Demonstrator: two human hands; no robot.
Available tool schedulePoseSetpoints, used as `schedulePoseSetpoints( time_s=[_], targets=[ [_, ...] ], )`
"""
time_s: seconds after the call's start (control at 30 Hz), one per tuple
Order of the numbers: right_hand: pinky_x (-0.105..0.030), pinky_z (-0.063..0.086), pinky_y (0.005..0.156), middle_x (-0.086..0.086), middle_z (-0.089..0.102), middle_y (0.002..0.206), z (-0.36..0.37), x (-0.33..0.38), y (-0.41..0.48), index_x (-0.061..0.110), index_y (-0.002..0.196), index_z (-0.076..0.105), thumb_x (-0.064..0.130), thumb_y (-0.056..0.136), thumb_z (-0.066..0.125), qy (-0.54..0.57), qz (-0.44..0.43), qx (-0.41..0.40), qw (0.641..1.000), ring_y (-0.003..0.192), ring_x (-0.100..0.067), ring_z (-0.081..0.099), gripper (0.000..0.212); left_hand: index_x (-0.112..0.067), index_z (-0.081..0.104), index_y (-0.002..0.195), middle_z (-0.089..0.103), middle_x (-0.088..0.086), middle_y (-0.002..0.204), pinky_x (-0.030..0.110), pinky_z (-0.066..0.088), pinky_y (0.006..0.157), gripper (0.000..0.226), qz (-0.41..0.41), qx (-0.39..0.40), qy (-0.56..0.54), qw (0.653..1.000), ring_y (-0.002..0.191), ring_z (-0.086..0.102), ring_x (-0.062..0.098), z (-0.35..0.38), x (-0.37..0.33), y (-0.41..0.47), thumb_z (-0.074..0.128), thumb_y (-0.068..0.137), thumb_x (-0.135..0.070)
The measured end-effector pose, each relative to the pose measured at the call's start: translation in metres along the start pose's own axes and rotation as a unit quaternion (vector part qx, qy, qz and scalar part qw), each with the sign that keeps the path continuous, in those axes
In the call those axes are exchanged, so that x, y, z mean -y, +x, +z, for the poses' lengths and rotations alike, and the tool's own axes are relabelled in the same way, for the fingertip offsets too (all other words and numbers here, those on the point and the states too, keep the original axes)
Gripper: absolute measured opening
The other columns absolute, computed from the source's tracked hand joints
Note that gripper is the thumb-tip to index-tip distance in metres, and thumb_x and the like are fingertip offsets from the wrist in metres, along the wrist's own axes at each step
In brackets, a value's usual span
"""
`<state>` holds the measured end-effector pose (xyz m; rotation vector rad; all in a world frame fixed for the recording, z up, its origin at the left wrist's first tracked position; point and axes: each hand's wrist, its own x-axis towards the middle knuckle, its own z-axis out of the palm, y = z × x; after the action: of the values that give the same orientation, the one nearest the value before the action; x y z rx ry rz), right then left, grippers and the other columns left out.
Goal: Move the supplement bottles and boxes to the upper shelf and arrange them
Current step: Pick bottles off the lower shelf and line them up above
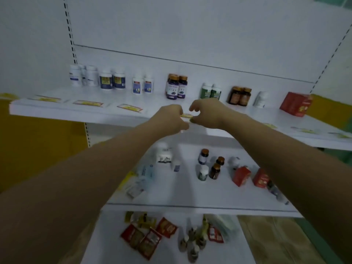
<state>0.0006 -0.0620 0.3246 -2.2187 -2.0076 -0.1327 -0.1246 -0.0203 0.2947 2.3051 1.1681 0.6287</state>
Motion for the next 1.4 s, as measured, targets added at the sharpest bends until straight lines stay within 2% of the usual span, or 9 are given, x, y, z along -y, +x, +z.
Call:
schedulePoseSetpoints(
  time_s=[0.13, 0.3, 0.4, 0.5, 0.63, 0.83, 1.1, 1.23, 1.4],
  targets=[
    [-0.027, 0.04, 0.096, -0.007, 0.055, 0.133, 0.014, -0.015, -0.052, 0.013, 0.131, 0.053, 0.023, 0.091, 0.057, 0.041, 0.002, 0.007, 0.999, 0.122, -0.022, 0.05, 0.042, -0.012, 0.053, 0.126, 0.057, 0.008, 0.128, 0.027, 0.045, 0.084, 0.052, -0.022, 0.036, -0.035, 0.998, 0.111, 0.056, 0.023, 0.037, -0.015, -0.029, 0.069, 0.081, -0.029],
    [-0.03, 0.042, 0.094, -0.006, 0.054, 0.133, 0.046, -0.044, -0.09, 0.017, 0.13, 0.052, 0.026, 0.089, 0.058, 0.082, 0.054, 0.037, 0.994, 0.119, -0.022, 0.052, 0.042, -0.013, 0.048, 0.132, 0.052, 0.007, 0.134, 0.034, 0.04, 0.104, 0.057, -0.046, 0.082, -0.009, 0.996, 0.119, 0.051, 0.024, 0.073, -0.016, -0.046, 0.068, 0.082, -0.033],
    [-0.029, 0.043, 0.088, -0.008, 0.055, 0.131, 0.07, -0.063, -0.109, 0.014, 0.133, 0.049, 0.023, 0.091, 0.056, 0.089, 0.096, 0.059, 0.99, 0.112, -0.024, 0.056, 0.043, -0.01, 0.048, 0.132, 0.052, 0.009, 0.134, 0.032, 0.041, 0.097, 0.056, -0.038, 0.098, 0.001, 0.994, 0.117, 0.052, 0.025, 0.093, -0.012, -0.048, 0.067, 0.084, -0.031],
    [-0.022, 0.044, 0.071, -0.012, 0.057, 0.127, 0.09, -0.08, -0.125, 0.009, 0.131, 0.05, 0.019, 0.092, 0.054, 0.091, 0.128, 0.078, 0.985, 0.098, -0.026, 0.059, 0.04, -0.011, 0.047, 0.132, 0.051, 0.009, 0.135, 0.029, 0.041, 0.091, 0.056, -0.041, 0.12, 0.0, 0.992, 0.114, 0.053, 0.025, 0.115, -0.004, -0.049, 0.067, 0.083, -0.03],
    [-0.034, 0.043, 0.093, -0.017, 0.057, 0.128, 0.116, -0.106, -0.138, 0.006, 0.13, 0.051, 0.019, 0.094, 0.051, 0.062, 0.168, 0.109, 0.978, 0.115, -0.032, 0.053, 0.038, -0.009, 0.046, 0.133, 0.051, 0.013, 0.134, 0.034, 0.044, 0.096, 0.056, -0.046, 0.152, -0.007, 0.987, 0.117, 0.052, 0.028, 0.148, 0.003, -0.044, 0.067, 0.084, -0.027],
    [-0.028, 0.041, 0.094, -0.012, 0.049, 0.139, 0.162, -0.164, -0.141, 0.014, 0.138, 0.044, 0.022, 0.09, 0.058, 0.104, 0.211, 0.144, 0.961, 0.123, -0.028, 0.049, 0.051, -0.006, 0.045, 0.132, 0.051, 0.014, 0.133, 0.033, 0.043, 0.096, 0.052, -0.063, 0.204, -0.002, 0.977, 0.118, 0.051, 0.03, 0.206, -0.003, -0.02, 0.064, 0.088, -0.025],
    [-0.032, 0.041, 0.1, -0.012, 0.046, 0.141, 0.214, -0.246, -0.074, 0.016, 0.141, 0.04, 0.019, 0.091, 0.056, 0.127, 0.168, 0.187, 0.959, 0.126, -0.028, 0.047, 0.053, -0.008, 0.039, 0.137, 0.045, 0.012, 0.141, 0.027, 0.039, 0.096, 0.059, -0.163, 0.204, -0.023, 0.965, 0.124, 0.047, 0.027, 0.285, 0.015, 0.05, 0.065, 0.087, -0.025],
    [-0.027, 0.041, 0.091, -0.013, 0.048, 0.137, 0.243, -0.274, -0.029, 0.014, 0.14, 0.04, 0.017, 0.092, 0.055, 0.136, 0.108, 0.206, 0.963, 0.12, -0.028, 0.051, 0.05, -0.007, 0.039, 0.139, 0.042, 0.012, 0.144, 0.024, 0.037, 0.1, 0.061, -0.243, 0.157, -0.056, 0.956, 0.129, 0.043, 0.025, 0.313, 0.041, 0.084, 0.065, 0.086, -0.023],
    [-0.03, 0.043, 0.088, -0.018, 0.051, 0.131, 0.283, -0.289, 0.015, 0.004, 0.134, 0.043, 0.01, 0.09, 0.057, 0.156, 0.077, 0.213, 0.961, 0.115, -0.031, 0.053, 0.047, -0.005, 0.045, 0.133, 0.046, 0.018, 0.139, 0.034, 0.042, 0.104, 0.057, -0.315, 0.105, -0.085, 0.94, 0.124, 0.049, 0.032, 0.338, 0.076, 0.11, 0.07, 0.082, -0.016]
  ],
)
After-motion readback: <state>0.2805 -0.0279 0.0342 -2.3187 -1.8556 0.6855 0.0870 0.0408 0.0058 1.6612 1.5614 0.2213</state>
